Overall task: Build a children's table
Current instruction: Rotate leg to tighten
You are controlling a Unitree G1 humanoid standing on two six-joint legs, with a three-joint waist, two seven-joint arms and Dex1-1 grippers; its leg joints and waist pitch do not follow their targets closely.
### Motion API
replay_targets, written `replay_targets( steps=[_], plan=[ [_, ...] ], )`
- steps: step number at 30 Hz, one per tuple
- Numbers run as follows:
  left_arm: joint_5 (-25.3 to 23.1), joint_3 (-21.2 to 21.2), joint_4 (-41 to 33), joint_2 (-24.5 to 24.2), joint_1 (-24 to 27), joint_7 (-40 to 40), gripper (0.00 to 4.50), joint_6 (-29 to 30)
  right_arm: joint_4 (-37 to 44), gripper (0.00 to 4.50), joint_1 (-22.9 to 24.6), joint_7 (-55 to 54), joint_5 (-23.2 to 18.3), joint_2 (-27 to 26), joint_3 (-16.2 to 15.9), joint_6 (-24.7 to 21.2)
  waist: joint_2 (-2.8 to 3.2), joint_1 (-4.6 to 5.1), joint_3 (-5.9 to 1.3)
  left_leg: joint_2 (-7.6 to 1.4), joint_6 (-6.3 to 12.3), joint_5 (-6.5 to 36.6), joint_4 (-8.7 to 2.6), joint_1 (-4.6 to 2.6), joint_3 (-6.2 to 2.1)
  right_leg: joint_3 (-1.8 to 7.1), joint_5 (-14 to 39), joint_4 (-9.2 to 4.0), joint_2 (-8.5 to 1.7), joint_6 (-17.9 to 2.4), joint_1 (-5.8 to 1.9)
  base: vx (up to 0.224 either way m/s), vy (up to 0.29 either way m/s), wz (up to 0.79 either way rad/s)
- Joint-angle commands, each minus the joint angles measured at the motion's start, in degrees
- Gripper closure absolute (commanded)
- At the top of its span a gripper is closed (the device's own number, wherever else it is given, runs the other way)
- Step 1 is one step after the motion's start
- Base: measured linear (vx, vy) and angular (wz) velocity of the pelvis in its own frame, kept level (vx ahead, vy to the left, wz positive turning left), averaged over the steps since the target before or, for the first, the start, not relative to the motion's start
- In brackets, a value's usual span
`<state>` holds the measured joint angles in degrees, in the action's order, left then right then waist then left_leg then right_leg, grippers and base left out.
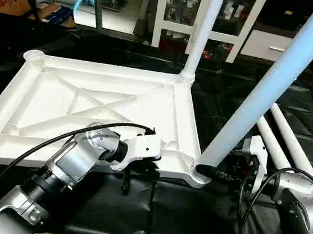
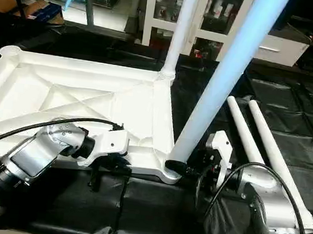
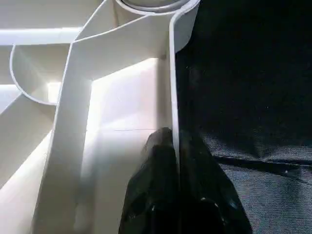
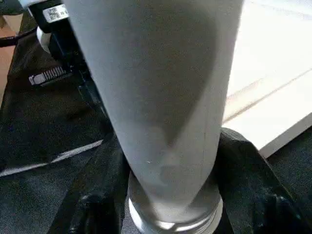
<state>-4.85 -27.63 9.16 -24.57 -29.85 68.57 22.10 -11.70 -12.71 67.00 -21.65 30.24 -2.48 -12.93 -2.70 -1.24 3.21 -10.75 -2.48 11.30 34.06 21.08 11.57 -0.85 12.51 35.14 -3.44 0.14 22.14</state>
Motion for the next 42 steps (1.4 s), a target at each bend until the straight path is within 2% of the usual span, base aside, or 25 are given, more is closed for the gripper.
replay_targets(
  steps=[1, 3, 4, 5, 6, 7, 10, 12, 13, 15, 17, 18, 20, 21, 22, 25, 26, 27, 30, 33, 34, 37, 38, 41, 42],
  plan=[
    [1.4, -1.8, -0.3, 0.1, 1.3, 2.4, 4.50, 0.7, -1.9, 2.35, -1.1, -2.7, -0.2, 0.1, 2.3, 0.0, -0.50, 0.09, -2.80, -2.93, 5.31, 6.2, -3.66, -0.82, -1.16, 1.95, 3.6, -3.73, -4.10, -15.6, -1.84, 0.000, 0.000, 0.00],
    [1.0, -1.4, 0.3, 0.8, 1.0, 0.9, 4.50, 2.1, -3.1, 2.38, -1.5, -7.0, 0.8, -1.4, 3.1, -0.6, -0.57, 0.18, -2.79, -2.93, 4.98, 6.4, -3.65, -0.87, -1.10, 1.99, 3.9, -3.76, -4.09, -15.7, -1.76, 0.000, 0.000, 0.00],
    [0.6, -0.5, 1.3, 2.0, 0.4, -1.7, 4.50, 3.7, -4.7, 2.40, -1.7, -13.4, 2.8, -3.5, 4.0, -0.4, -0.63, 0.47, -2.75, -2.88, 4.35, 6.7, -3.74, -0.64, -1.15, 1.96, 4.8, -3.81, -4.11, -15.6, -1.82, 0.000, 0.000, 0.00],
    [0.1, 0.8, 2.9, 3.8, -0.4, -5.1, 4.50, 5.0, -6.0, 2.40, -1.6, -21.4, 5.7, -5.8, 4.6, -0.4, -0.50, 0.86, -2.57, -2.78, 3.15, 7.2, -3.89, -0.72, -1.13, 1.94, 6.6, -4.04, -3.96, -15.1, -1.42, 0.000, 0.000, 0.00],
    [-0.1, 1.6, 4.0, 4.9, -0.9, -7.2, 4.50, 5.6, -6.7, 2.41, -1.4, -26.0, 7.3, -7.1, 4.9, -0.5, -0.54, 1.13, -2.64, -2.63, 2.57, 8.1, -3.91, -0.81, -1.19, 1.89, 7.9, -4.21, -3.98, -14.9, -1.42, 0.000, 0.000, 0.00],
    [-0.7, 2.8, 5.8, 6.6, -2.1, -10.5, 4.50, 6.8, -7.2, 2.41, -0.9, -35.3, 10.2, -10.0, 5.9, -1.4, -0.59, 1.34, -2.69, -2.65, 1.37, 8.7, -4.03, -0.74, -1.36, 1.88, 10.0, -4.33, -4.01, -14.1, -1.58, 0.000, 0.000, 0.00],
    [-1.6, 3.5, 7.4, 8.4, -3.5, -14.0, 4.50, 8.6, -7.0, 2.48, 0.0, -47.2, 13.5, -14.0, 7.3, -3.6, -0.43, 1.72, -2.53, -2.65, -0.57, 11.3, -4.31, -1.06, -1.43, 2.00, 13.2, -4.78, -3.91, -12.2, -1.05, 0.000, 0.000, 0.00],
    [-1.8, 4.1, 8.0, 10.2, -4.5, -16.4, 4.50, 10.5, -6.6, 2.52, 0.4, -59.2, 16.8, -18.5, 9.1, -4.0, -0.41, 1.87, -2.55, -2.55, -1.09, 12.0, -4.46, -1.00, -1.53, 2.07, 13.8, -4.94, -3.90, -11.4, -0.97, 0.000, 0.000, 0.00],
    [-1.9, 4.3, 8.3, 11.1, -4.9, -17.2, 4.50, 10.9, -6.4, 2.53, 0.4, -65.3, 18.1, -21.2, 10.3, -3.2, -0.04, 2.10, -2.65, -2.51, -1.58, 12.3, -4.48, -1.00, -1.52, 2.15, 13.1, -4.95, -3.83, -11.2, -0.85, 0.000, 0.000, 0.00],
    [-1.9, 4.1, 8.6, 12.1, -5.2, -17.8, 4.50, 11.0, -6.5, 2.54, -0.2, -70.5, 20.1, -24.1, 9.8, -2.0, -0.06, 2.33, -2.79, -2.45, -2.27, 12.7, -4.57, -1.05, -1.64, 2.12, 11.5, -4.72, -3.64, -10.6, -0.78, 0.000, 0.000, 0.00],
    [-1.9, 3.9, 8.5, 12.2, -5.1, -17.5, 4.50, 10.8, -6.9, 2.54, -1.1, -68.9, 18.9, -25.8, 8.8, 0.0, 0.00, 2.28, -2.89, -2.44, -1.82, 12.4, -4.46, -1.00, -1.58, 2.14, 8.7, -4.55, -3.64, -10.5, -1.03, 0.000, 0.000, 0.00],
    [-2.0, 3.8, 8.6, 12.3, -5.1, -17.6, 4.50, 10.8, -6.9, 2.54, -1.5, -68.3, 18.1, -26.6, 8.5, 0.6, 0.00, 2.37, -2.86, -2.40, -1.29, 12.0, -4.47, -0.74, -1.59, 2.14, 7.1, -4.43, -3.62, -10.5, -1.23, 0.000, 0.000, 0.00],
    [-2.1, 3.7, 8.6, 12.1, -5.0, -17.4, 4.50, 10.8, -5.5, 2.54, -1.7, -61.2, 14.6, -27.4, 6.8, 2.0, 0.00, 2.40, -2.86, -2.39, -0.45, 12.0, -4.38, -0.72, -1.49, 2.18, 5.9, -4.41, -3.67, -10.8, -1.28, 0.000, 0.000, 0.00],
    [-2.0, 3.6, 8.8, 12.1, -5.0, -17.6, 4.50, 10.8, -4.7, 2.54, -1.5, -59.5, 14.0, -27.3, 5.7, 2.2, 0.73, 2.22, -2.91, -2.42, -0.46, 11.8, -4.39, -0.75, -1.63, 2.20, 5.4, -4.30, -3.79, -11.0, -1.42, 0.000, 0.000, 0.00],
    [-1.9, 3.4, 8.9, 11.8, -4.9, -17.4, 4.50, 10.6, -3.2, 1.99, -1.0, -57.4, 13.1, -27.1, 5.0, 3.0, 0.29, 2.28, -2.88, -2.46, -0.12, 11.2, -4.35, -0.73, -1.48, 2.19, 4.0, -4.30, -3.64, -11.6, -1.48, 0.000, 0.000, 0.00],
    [-1.8, 2.5, 8.6, 10.4, -4.5, -16.7, 4.50, 10.0, 1.9, 1.76, 0.8, -55.9, 13.5, -25.5, 3.5, 4.7, 0.29, 1.94, -2.83, -2.45, 0.65, 10.2, -4.26, -0.64, -1.38, 2.28, 2.9, -4.29, -3.71, -12.0, -1.70, 0.000, 0.000, 0.00],
    [-1.8, 2.4, 8.5, 10.3, -4.4, -16.5, 4.50, 10.1, 2.7, 1.64, 0.9, -55.5, 13.3, -25.2, 3.4, 4.5, 0.26, 1.84, -2.91, -2.49, 0.94, 9.3, -4.24, -0.61, -1.39, 2.24, 1.9, -4.11, -3.72, -12.3, -1.80, 0.000, 0.000, 0.00],
    [-1.7, 2.2, 8.4, 10.0, -4.2, -16.1, 4.50, 10.0, 3.4, 1.51, 1.1, -54.7, 13.0, -24.6, 3.2, 3.9, -0.03, 1.91, -2.92, -2.51, 1.16, 8.9, -4.23, -0.62, -1.35, 2.21, 1.6, -4.06, -3.68, -12.5, -1.80, 0.000, 0.000, 0.00],
    [-1.5, 1.1, 7.3, 8.2, -3.0, -13.5, 4.50, 8.6, 6.3, 1.33, 1.7, -48.3, 8.4, -22.3, 3.3, -0.4, 0.30, 1.62, -2.74, -2.61, 1.91, 9.0, -4.29, -0.67, -1.38, 2.19, 2.1, -4.08, -3.69, -12.9, -1.89, 0.000, 0.000, 0.00],
    [-1.2, -0.1, 6.2, 6.0, -1.7, -9.8, 4.50, 3.8, 8.2, 1.14, 2.2, -39.0, 4.4, -18.1, 2.6, -2.2, 0.22, 1.39, -2.64, -2.85, 2.22, 10.4, -4.32, -0.69, -1.40, 2.26, 4.3, -4.35, -3.89, -12.8, -1.88, 0.000, 0.000, 0.00],
    [-0.5, -1.0, 4.8, 4.1, -0.6, -6.6, 4.50, 1.7, 8.4, 1.14, 2.7, -31.1, 3.5, -13.6, 1.7, -2.1, 0.27, 1.43, -2.64, -2.81, 2.19, 10.3, -4.29, -0.71, -1.40, 2.25, 4.5, -4.29, -3.84, -12.9, -1.77, 0.000, 0.000, 0.00],
    [1.4, -1.9, 1.7, 1.6, 0.8, -1.8, 4.50, 1.3, 7.5, 1.14, 3.5, -21.7, 2.3, -7.7, 1.0, -1.3, 0.25, 1.01, -2.63, -2.95, 2.66, 10.3, -4.16, -0.73, -1.28, 2.23, 4.5, -4.23, -3.90, -13.5, -1.88, 0.000, 0.000, 0.00],
    [1.7, -2.0, 1.2, 1.2, 1.0, -1.1, 4.50, 0.9, 7.3, 1.14, 3.6, -20.4, 2.0, -6.9, 1.0, -1.3, 0.23, 0.89, -2.61, -2.97, 2.90, 10.0, -4.14, -0.84, -1.18, 2.26, 4.3, -4.23, -3.95, -13.9, -1.66, 0.000, 0.000, 0.00],
    [2.7, -2.0, 0.0, 0.4, 1.4, 0.2, 4.50, 1.6, 5.7, 1.14, 3.5, -15.1, 1.1, -3.7, 1.4, -0.9, 0.04, 0.74, -2.68, -2.95, 3.11, 9.4, -4.10, -0.83, -1.21, 2.11, 4.7, -4.13, -3.95, -14.5, -1.74, 0.000, 0.000, 0.00],
    [2.8, -1.9, -0.1, 0.3, 1.4, 0.1, 4.50, 1.9, 5.0, 1.14, 3.2, -13.6, 0.8, -2.8, 1.7, -0.8, -0.37, 0.73, -2.64, -2.96, 3.15, 9.6, -4.08, -0.85, -1.16, 2.09, 5.2, -4.22, -3.94, -14.5, -1.71, 0.000, 0.000, 0.00]
  ],
)
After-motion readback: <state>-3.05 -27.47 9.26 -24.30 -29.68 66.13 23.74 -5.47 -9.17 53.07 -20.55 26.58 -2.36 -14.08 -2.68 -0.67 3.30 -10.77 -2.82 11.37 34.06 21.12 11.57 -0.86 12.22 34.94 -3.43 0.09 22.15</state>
